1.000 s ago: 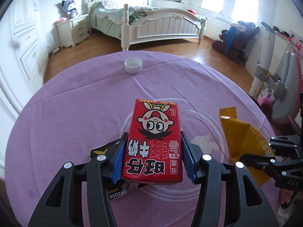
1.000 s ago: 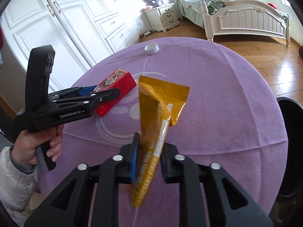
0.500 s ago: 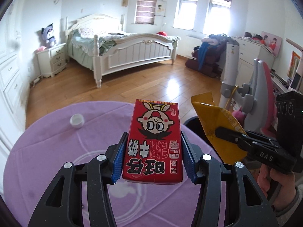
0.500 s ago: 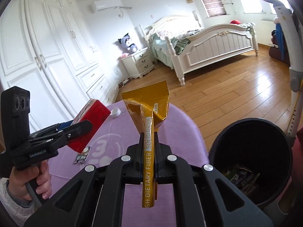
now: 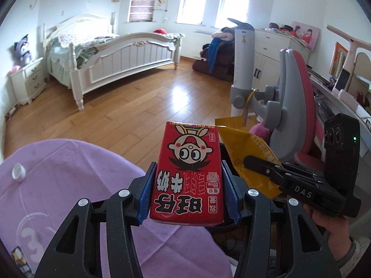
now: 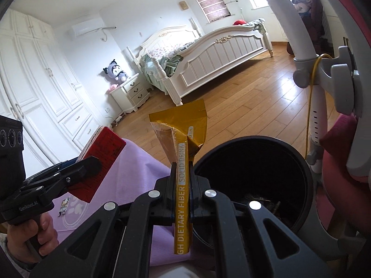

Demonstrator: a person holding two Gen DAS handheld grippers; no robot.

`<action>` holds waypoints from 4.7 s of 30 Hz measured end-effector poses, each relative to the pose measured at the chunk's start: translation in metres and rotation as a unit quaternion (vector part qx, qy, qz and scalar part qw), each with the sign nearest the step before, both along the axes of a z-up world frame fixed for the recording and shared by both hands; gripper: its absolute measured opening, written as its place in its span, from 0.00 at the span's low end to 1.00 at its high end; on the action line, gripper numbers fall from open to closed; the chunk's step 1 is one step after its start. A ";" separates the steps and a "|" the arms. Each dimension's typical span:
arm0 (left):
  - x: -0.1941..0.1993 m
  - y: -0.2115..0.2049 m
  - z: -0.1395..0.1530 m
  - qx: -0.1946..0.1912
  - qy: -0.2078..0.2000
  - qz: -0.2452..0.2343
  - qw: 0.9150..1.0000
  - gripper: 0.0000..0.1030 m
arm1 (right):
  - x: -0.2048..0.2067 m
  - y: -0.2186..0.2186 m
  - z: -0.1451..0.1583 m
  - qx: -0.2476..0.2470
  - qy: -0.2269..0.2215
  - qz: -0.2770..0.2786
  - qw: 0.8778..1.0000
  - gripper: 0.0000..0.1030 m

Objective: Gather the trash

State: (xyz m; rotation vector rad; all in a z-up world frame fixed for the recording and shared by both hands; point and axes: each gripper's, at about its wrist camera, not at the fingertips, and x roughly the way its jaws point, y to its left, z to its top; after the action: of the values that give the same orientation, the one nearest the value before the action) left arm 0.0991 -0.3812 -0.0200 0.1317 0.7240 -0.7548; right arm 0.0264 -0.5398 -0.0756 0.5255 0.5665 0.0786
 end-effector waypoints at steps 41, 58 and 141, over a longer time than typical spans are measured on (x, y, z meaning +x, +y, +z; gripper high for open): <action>-0.002 -0.040 -0.011 0.030 0.000 -0.011 0.999 0.90 | -0.013 -0.027 -0.033 0.067 0.048 -0.047 0.995 0.73; 0.002 0.199 -0.018 0.051 0.017 0.227 0.972 0.90 | 0.031 0.125 0.011 -0.009 0.037 0.130 0.991 0.76; 0.020 0.362 -0.051 0.089 0.066 0.341 0.934 0.58 | 0.040 0.237 0.004 -0.022 0.049 0.282 0.958 0.34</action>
State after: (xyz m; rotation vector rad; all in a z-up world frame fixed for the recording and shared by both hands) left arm 0.1188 -0.0196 -0.0714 -0.0126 0.8956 -0.0312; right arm 0.0668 -0.3027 -0.0712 0.3109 0.8011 0.5845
